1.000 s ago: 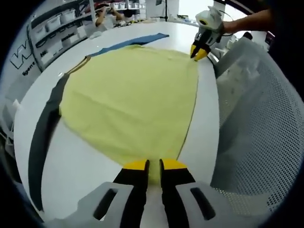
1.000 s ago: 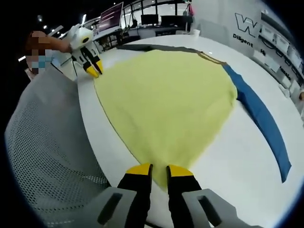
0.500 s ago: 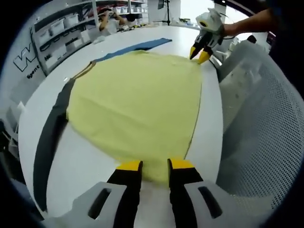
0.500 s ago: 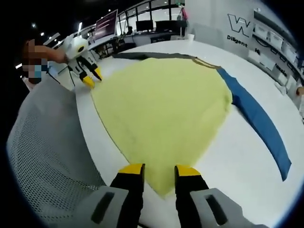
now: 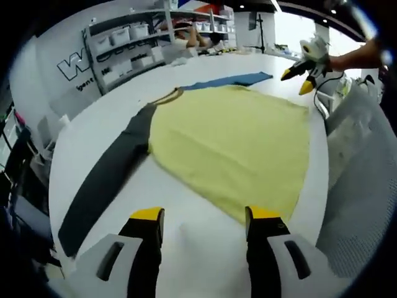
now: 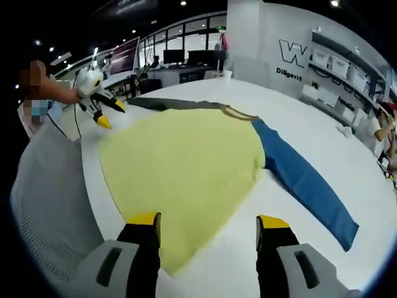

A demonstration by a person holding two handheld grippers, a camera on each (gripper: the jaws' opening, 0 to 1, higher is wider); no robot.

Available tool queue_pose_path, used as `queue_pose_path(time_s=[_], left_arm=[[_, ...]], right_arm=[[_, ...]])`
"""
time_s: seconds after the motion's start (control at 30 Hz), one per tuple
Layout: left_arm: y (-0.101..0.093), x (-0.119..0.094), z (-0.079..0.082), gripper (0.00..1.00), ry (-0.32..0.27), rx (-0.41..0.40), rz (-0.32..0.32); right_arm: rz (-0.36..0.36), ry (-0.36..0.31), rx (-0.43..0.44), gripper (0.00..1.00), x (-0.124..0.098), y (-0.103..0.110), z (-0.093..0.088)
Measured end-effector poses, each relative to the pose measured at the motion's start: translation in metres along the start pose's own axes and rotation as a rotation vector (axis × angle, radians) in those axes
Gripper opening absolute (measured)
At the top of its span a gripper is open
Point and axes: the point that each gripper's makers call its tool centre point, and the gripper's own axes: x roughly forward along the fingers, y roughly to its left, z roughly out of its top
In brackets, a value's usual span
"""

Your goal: Fold the garment on the visible template until the final outline fits inside the template.

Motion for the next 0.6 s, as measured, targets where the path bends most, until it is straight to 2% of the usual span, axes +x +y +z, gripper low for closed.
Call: queue_pose_path(time_s=[0.27,0.6], left_arm=[[0.038,-0.009,-0.008,0.65,-0.018,-0.149,0.081],[0.084,-0.019,-0.020,0.66,-0.030,-0.269,0.170]], right_arm=[[-0.066,-0.026,0.040,0.68,-0.009,-0.034,0.005],[-0.137,-0.025,0.097,0.68,-0.023,-0.075,0.001]])
